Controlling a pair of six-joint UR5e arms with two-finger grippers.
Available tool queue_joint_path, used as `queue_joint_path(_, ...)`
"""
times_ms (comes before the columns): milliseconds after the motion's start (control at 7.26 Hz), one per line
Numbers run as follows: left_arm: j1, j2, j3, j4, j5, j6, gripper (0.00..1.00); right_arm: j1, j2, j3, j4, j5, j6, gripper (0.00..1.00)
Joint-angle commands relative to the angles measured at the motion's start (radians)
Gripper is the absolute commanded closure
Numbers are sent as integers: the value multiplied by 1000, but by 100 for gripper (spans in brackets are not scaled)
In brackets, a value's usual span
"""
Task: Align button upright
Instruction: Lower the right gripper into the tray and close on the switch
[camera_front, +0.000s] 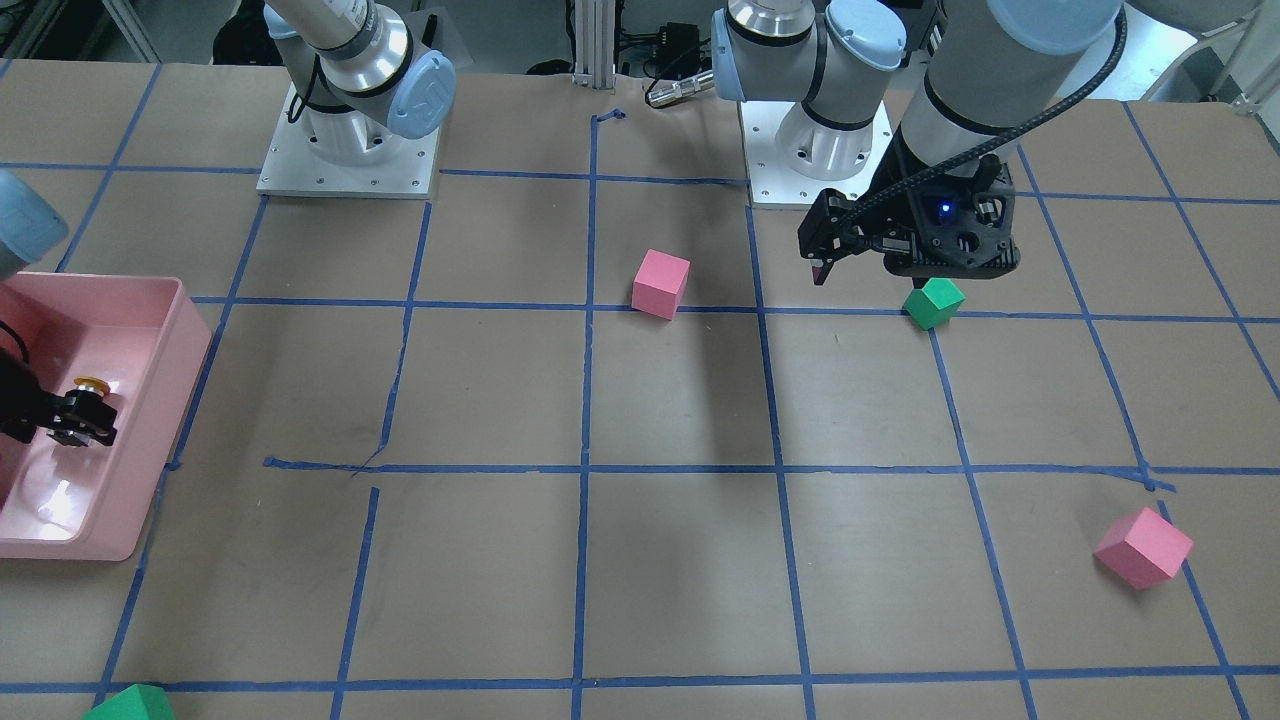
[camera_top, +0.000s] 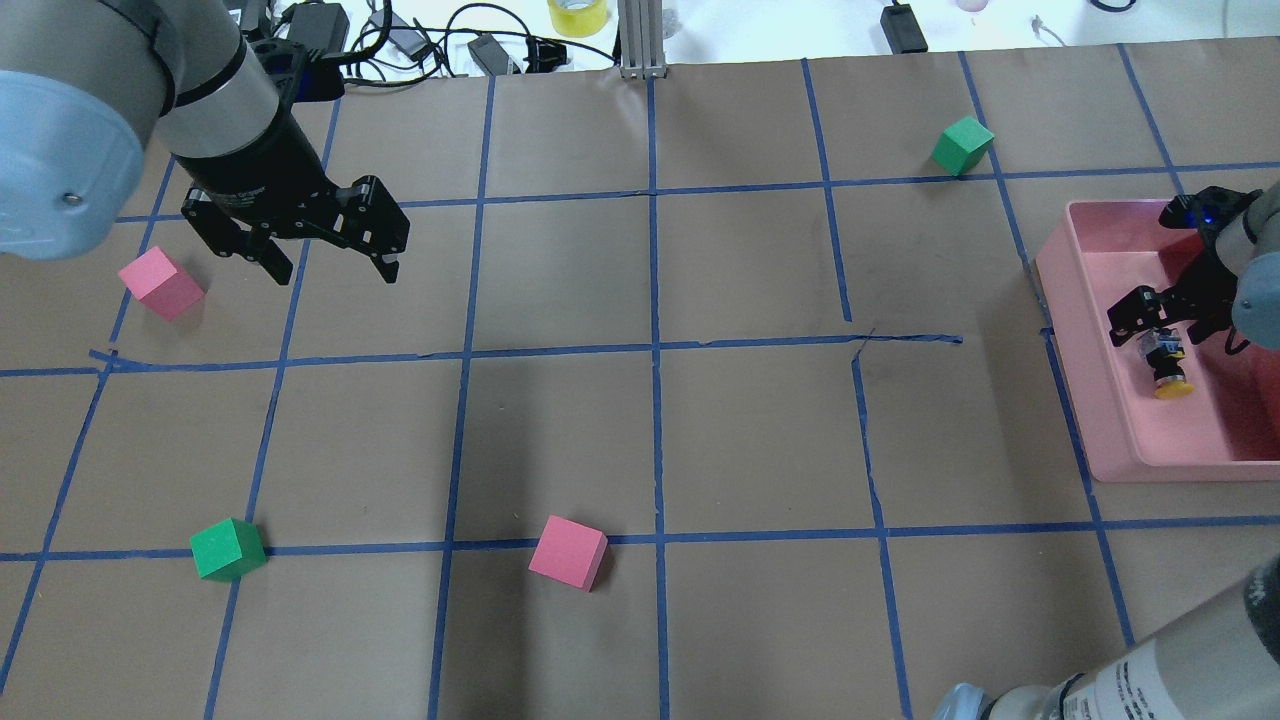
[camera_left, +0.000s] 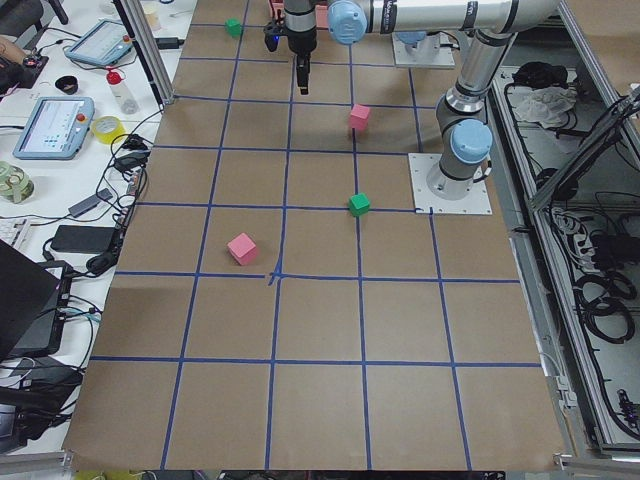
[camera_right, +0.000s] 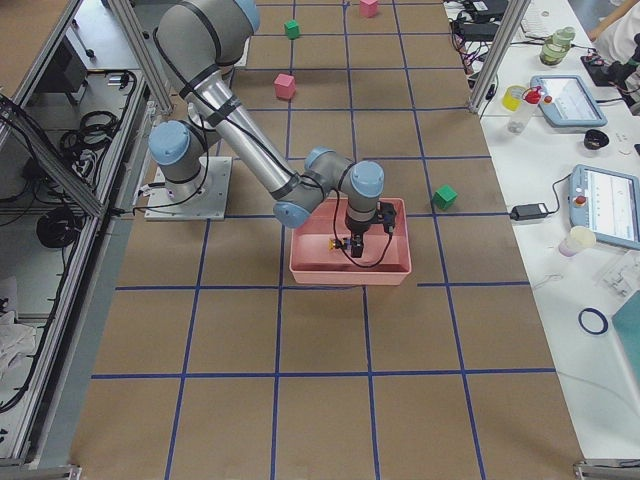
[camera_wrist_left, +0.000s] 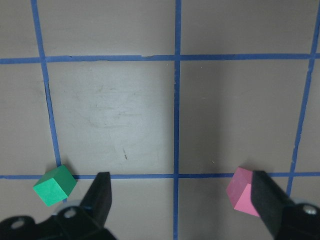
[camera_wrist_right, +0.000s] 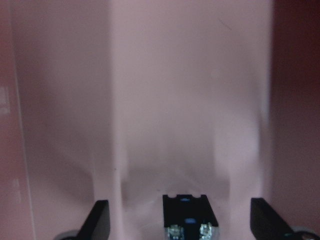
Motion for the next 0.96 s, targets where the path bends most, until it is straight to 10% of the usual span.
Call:
queue_joint_path(0, 0, 4, 2, -1, 2, 3, 0, 0, 11, 1, -45, -2, 0, 6)
queue_joint_path(826, 2, -2, 5, 2, 2, 3, 0, 0, -1, 2, -30, -4, -23, 88)
